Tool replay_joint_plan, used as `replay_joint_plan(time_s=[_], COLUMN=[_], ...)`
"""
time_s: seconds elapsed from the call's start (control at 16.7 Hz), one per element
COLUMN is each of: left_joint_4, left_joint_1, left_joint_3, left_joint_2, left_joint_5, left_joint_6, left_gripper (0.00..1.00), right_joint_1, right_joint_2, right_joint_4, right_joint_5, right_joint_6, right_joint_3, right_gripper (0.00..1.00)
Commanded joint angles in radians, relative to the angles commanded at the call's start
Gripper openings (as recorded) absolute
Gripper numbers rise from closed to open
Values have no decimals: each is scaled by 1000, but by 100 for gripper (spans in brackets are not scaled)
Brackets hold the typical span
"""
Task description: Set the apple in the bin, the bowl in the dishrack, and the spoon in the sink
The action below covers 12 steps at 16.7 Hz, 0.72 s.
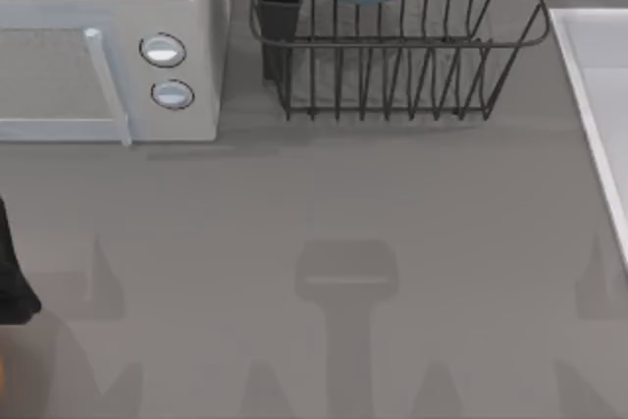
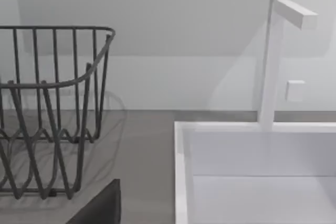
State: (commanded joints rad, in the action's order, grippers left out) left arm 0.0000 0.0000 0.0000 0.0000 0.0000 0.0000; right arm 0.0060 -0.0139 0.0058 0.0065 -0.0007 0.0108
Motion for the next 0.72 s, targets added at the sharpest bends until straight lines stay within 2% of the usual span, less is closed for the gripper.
replay_joint_plan(time_s=[0.48,0.72], left_joint_4=[0,0], left_joint_1=[0,0], left_joint_3=[0,0], left_joint_2=[0,0], left_joint_5=[0,0], left_joint_6=[0,0], left_gripper=[100,100], right_joint_1=[-9,-80], right_joint_2=[-2,-152], right_joint_4=[-15,-141], right_joint_5=[-5,-8], right_joint_6=[-4,-55], right_joint_3=[2,124], right_gripper=[100,100])
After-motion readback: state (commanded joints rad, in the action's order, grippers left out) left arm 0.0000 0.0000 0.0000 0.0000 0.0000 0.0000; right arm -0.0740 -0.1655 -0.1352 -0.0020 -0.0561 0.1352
